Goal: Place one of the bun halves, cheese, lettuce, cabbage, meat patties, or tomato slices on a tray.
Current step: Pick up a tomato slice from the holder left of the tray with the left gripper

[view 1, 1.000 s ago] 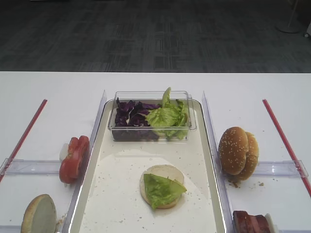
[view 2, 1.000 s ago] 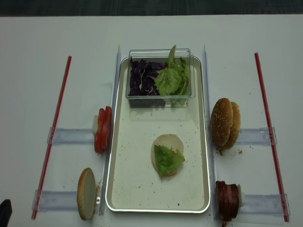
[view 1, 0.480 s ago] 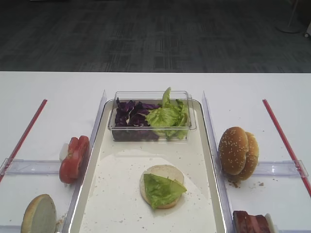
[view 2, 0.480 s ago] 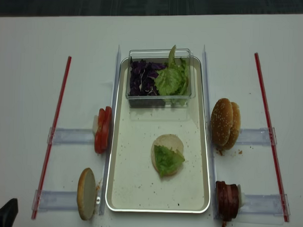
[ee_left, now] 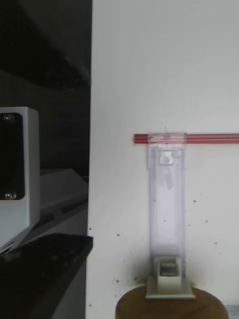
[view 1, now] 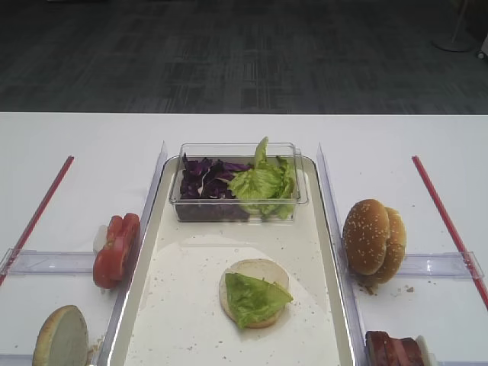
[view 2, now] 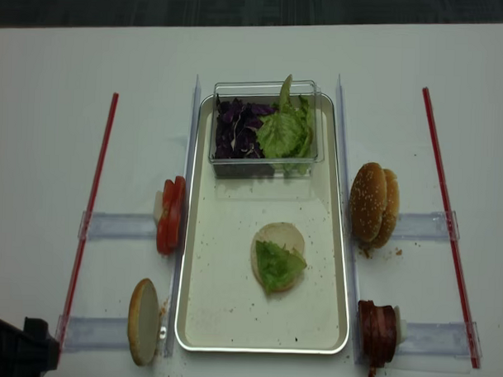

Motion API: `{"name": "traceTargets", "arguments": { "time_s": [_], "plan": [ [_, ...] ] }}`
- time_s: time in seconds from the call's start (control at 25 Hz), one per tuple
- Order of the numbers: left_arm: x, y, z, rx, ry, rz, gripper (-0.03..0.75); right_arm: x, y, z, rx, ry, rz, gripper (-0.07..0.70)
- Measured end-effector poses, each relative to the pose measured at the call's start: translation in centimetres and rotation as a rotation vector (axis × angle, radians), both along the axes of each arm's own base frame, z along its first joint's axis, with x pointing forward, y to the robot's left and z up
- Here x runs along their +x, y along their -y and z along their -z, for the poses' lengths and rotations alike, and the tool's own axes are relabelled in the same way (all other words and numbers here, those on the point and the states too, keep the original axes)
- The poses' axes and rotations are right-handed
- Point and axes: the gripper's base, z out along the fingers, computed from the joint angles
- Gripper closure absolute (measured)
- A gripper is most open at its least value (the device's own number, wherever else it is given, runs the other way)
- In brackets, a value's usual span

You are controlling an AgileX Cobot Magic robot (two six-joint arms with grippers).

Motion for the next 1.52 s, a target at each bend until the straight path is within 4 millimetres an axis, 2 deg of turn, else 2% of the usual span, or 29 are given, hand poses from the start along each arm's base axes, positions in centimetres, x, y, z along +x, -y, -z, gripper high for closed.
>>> {"name": "traceTargets", "arguments": {
  "time_s": [0.36, 0.64, 0.84, 1.0, 1.32, 1.52],
  "plan": [
    [2.2, 0.0, 1.8, -0.004, -0.180, 0.000, 0.170, 0.0, 0.0, 0.0, 0.000, 0.000, 0.000, 0.216],
    [2.6, -0.1, 1.9, -0.004, -0.162, 0.003, 0.170, 0.0, 0.0, 0.0, 0.000, 0.000, 0.000, 0.217],
    [3.7, -0.1, 2.2, -0.005, -0.169, -0.005, 0.170, 0.0, 0.0, 0.0, 0.000, 0.000, 0.000, 0.218],
    [6.0, -0.2, 2.1, -0.003, -0.197, -0.010, 0.170, 0.0, 0.0, 0.0, 0.000, 0.000, 0.000, 0.234],
    [12.3, -0.4, 0.7, 0.007, -0.178, -0.008, 0.170, 0.0, 0.0, 0.0, 0.000, 0.000, 0.000, 0.279],
    [16.2, -0.5, 0.4, 0.010, -0.179, -0.007, 0.170, 0.0, 0.0, 0.0, 0.000, 0.000, 0.000, 0.310]
  ]
}}
